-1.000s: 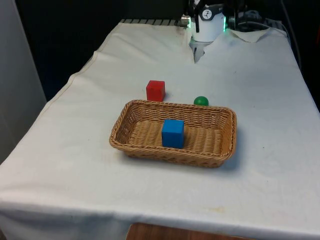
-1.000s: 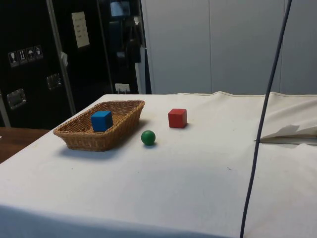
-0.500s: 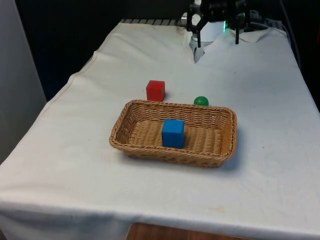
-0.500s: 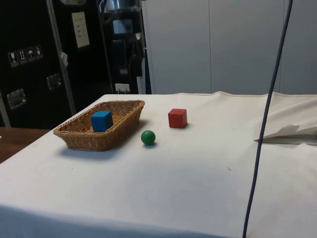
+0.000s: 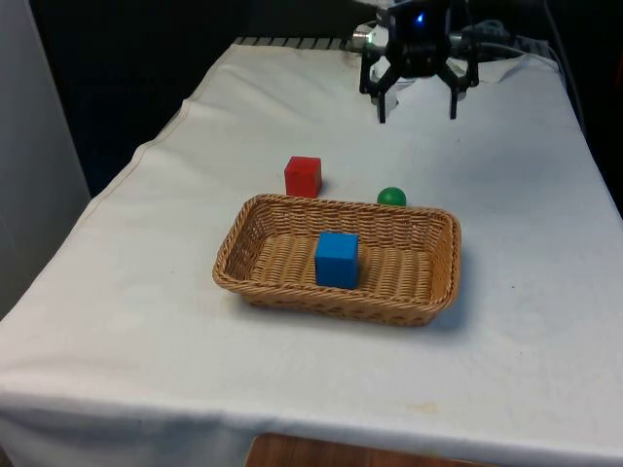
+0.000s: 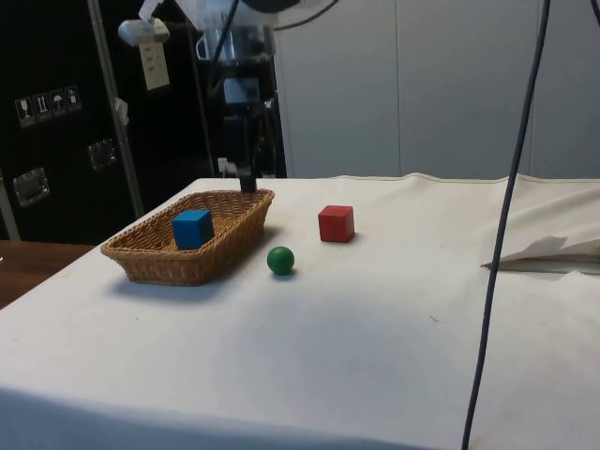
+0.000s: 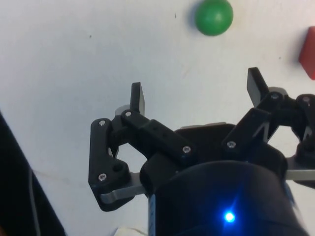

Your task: Place all non-red objects into the basket.

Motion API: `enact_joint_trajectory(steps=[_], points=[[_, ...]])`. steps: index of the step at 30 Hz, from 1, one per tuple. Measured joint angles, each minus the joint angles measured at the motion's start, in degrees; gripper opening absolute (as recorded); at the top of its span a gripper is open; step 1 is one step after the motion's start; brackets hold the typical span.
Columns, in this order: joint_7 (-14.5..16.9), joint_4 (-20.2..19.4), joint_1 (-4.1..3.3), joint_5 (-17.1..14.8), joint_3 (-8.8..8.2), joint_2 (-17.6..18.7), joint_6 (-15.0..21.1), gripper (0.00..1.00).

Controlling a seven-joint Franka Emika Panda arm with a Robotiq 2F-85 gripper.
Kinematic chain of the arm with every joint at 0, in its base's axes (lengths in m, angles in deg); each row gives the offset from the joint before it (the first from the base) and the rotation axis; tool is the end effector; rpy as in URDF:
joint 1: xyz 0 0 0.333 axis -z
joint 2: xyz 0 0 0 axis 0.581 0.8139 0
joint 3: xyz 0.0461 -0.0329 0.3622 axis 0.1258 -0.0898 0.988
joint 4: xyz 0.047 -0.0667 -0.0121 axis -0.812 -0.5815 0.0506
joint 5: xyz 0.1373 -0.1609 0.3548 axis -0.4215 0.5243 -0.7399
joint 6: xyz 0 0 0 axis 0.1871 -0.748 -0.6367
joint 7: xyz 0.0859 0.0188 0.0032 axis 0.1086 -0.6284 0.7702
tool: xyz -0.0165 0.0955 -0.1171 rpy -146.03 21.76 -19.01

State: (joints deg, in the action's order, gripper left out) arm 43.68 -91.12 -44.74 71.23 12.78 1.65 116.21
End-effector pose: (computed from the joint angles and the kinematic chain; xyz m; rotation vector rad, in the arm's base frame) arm 0.5776 0.0330 0.2961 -3.1070 -0.1322 0.0016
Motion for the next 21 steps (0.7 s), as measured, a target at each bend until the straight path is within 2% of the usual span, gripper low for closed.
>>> enact_joint_trajectory(steps=[10, 21], points=[[0.23, -1.66, 0.00, 0.00, 0.11, 3.15, 5.16, 1.00], [0.40, -2.01, 0.06, 0.00, 0.06, 6.30, 8.59, 1.00]])
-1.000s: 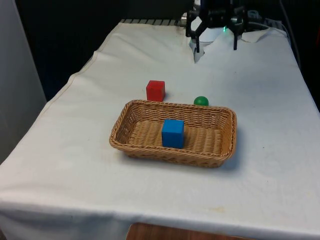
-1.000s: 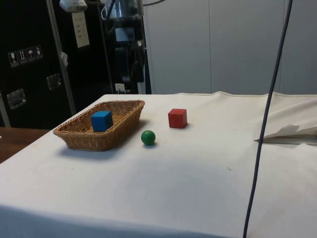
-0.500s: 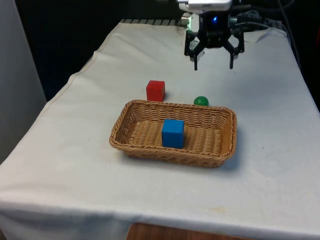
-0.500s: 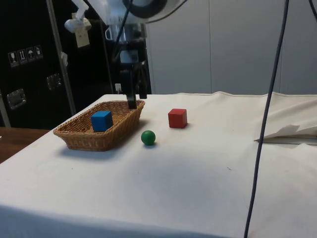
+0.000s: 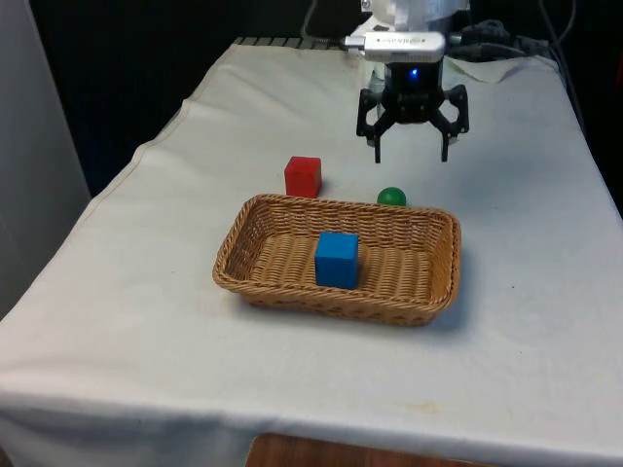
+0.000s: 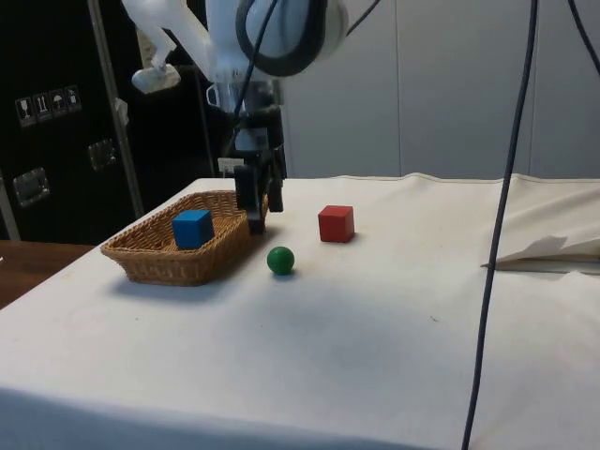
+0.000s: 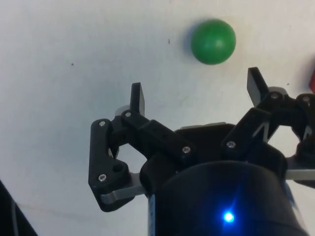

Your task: Place all non-red objects into the basket.

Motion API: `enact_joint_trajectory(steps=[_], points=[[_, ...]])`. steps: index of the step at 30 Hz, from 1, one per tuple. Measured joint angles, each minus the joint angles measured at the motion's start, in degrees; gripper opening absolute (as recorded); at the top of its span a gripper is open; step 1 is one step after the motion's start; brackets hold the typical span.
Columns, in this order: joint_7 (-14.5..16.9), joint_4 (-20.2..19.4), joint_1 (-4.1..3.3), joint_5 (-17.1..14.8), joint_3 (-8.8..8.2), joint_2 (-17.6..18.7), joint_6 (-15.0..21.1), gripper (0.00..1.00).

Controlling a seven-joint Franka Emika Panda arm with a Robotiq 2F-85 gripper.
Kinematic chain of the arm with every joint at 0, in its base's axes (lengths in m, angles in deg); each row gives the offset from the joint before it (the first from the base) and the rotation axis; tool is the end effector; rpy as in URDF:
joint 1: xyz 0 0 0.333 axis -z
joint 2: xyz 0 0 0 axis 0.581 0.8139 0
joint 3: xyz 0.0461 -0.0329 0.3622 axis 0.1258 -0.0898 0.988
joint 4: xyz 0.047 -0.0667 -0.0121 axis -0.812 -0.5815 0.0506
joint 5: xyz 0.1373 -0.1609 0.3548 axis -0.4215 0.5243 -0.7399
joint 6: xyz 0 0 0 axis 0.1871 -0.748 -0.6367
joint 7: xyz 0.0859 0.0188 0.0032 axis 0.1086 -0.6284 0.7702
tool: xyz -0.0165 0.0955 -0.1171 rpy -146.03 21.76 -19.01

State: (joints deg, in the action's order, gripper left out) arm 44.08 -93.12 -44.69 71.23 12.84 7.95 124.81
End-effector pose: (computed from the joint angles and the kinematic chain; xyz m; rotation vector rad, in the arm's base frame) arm 0.5787 0.0304 0.2315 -3.1266 -0.1377 -0.0077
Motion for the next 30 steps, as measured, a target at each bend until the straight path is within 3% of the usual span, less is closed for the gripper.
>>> enact_joint_trajectory(steps=[11, 20, 30], points=[[0.29, 0.00, 0.17, -0.06, 0.00, 3.78, 3.38, 1.00], [0.80, 0.06, 0.29, -0.06, -0.40, 4.53, 3.95, 1.00], [2.92, 1.03, 1.15, -0.11, -1.55, 6.13, 3.95, 1.00]])
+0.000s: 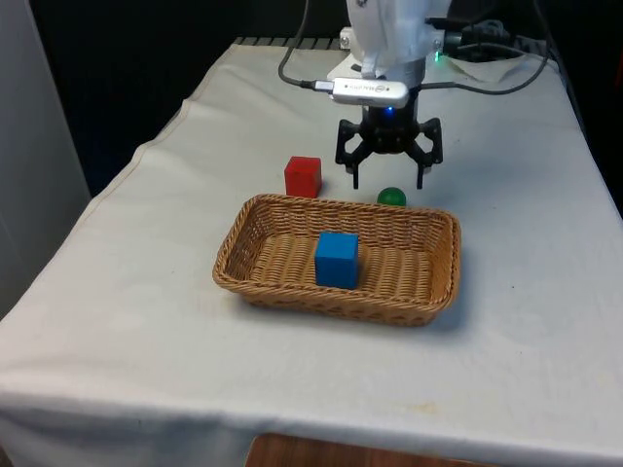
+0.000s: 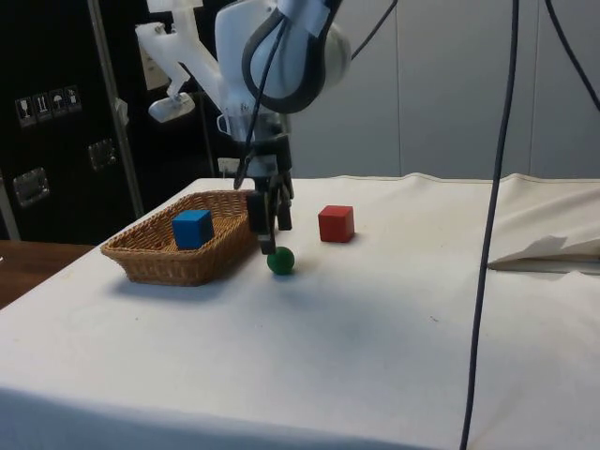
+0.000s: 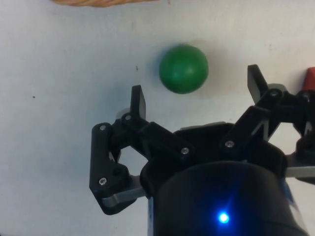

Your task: Place all non-red objects into the basket.

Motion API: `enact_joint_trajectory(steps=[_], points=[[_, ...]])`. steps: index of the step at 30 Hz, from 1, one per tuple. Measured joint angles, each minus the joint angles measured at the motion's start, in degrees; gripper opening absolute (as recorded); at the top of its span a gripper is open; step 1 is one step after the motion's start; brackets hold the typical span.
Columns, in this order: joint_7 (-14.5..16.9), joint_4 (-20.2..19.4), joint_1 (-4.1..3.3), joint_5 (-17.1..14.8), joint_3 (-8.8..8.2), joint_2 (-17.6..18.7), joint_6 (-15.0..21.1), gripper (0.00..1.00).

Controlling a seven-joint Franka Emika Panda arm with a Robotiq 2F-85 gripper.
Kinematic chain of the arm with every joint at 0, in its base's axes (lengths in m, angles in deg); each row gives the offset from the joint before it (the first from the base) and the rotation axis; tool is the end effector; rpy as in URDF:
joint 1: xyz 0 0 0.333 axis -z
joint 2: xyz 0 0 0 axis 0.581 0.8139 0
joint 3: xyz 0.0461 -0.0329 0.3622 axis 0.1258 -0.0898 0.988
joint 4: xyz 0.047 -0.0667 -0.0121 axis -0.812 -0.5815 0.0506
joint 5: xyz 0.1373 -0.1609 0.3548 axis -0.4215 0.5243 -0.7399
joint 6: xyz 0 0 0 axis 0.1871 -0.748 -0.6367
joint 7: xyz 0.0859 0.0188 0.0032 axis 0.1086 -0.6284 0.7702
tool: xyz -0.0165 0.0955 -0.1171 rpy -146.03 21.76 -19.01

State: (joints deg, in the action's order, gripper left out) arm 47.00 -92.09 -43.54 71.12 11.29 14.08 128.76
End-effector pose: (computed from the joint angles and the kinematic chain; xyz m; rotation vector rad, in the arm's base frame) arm 0.5848 0.0010 0.1831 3.1259 0.1449 -0.0215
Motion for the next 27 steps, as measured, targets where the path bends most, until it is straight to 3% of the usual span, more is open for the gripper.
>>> enact_joint_trajectory(steps=[27], points=[[0.92, 0.40, 0.17, -1.15, 0.23, 3.50, 2.29, 1.00]])
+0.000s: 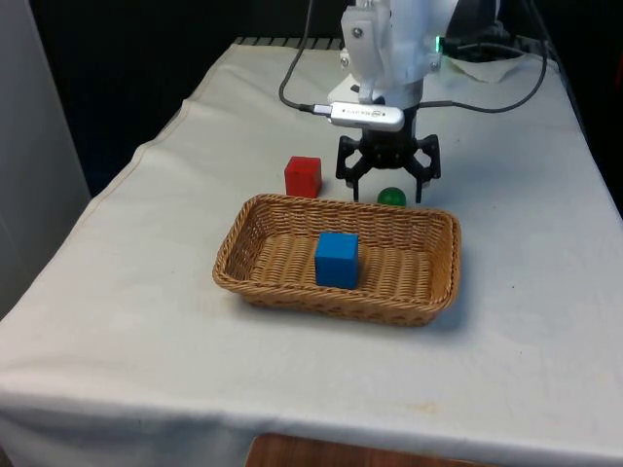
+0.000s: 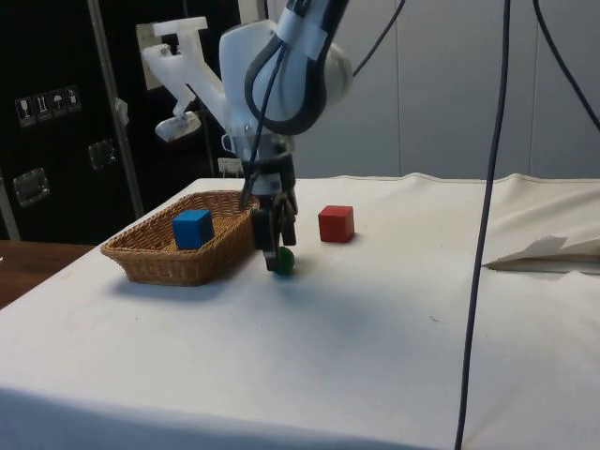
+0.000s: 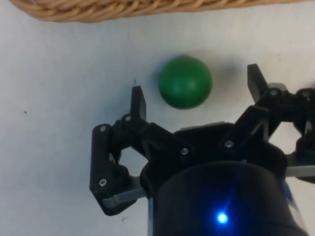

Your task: Place all non-red objects into the basket.

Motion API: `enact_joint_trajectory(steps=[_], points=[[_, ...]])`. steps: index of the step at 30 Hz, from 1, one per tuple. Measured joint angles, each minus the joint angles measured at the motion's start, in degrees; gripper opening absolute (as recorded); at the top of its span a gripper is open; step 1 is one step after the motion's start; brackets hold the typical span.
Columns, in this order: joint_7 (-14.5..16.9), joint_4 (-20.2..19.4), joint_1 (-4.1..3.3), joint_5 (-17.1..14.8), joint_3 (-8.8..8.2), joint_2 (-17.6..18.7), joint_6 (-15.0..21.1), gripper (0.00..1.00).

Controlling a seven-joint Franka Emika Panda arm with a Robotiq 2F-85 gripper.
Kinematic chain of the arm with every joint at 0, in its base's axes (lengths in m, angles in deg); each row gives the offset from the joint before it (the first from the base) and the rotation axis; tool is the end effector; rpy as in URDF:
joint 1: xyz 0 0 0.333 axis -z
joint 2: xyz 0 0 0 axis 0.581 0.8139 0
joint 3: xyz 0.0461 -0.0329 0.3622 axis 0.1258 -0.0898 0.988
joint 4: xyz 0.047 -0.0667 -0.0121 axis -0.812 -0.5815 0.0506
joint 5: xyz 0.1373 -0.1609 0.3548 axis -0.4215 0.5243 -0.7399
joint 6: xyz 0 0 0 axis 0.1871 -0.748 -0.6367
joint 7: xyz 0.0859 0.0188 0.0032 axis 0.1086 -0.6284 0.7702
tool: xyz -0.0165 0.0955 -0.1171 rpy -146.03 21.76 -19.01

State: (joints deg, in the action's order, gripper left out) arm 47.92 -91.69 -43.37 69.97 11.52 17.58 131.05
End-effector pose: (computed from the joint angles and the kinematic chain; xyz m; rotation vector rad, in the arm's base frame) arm 0.5842 0.0002 0.1535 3.1276 0.1455 -0.0421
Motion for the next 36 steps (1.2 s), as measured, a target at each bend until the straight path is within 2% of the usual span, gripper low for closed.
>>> enact_joint_trajectory(steps=[11, 12, 13, 14, 16, 19, 20, 22, 32, 36], points=[[0.00, 0.80, 0.00, 0.00, 0.06, 2.12, 1.78, 1.00], [0.00, 0.80, 0.00, 0.00, 0.06, 2.29, 1.95, 0.97], [0.00, 0.80, 0.00, 0.00, 0.06, 2.29, 1.95, 0.89], [-0.06, 0.80, 0.00, 0.00, 0.06, 2.35, 1.95, 0.89], [-0.06, 0.80, 0.00, 0.00, 0.06, 2.35, 2.01, 0.70], [-0.06, 0.86, 0.00, 0.00, 0.06, 2.35, 2.01, 0.36], [-0.11, 0.80, 0.00, -0.06, 0.17, 2.12, 1.95, 0.16], [-0.11, 0.80, 0.00, -0.06, 0.17, 2.12, 1.95, 0.00], [-0.11, 0.80, 0.06, -0.06, 0.17, 2.29, 2.12, 0.00], [-0.11, 0.29, 0.06, -0.06, 0.11, 0.80, 1.49, 0.00]])
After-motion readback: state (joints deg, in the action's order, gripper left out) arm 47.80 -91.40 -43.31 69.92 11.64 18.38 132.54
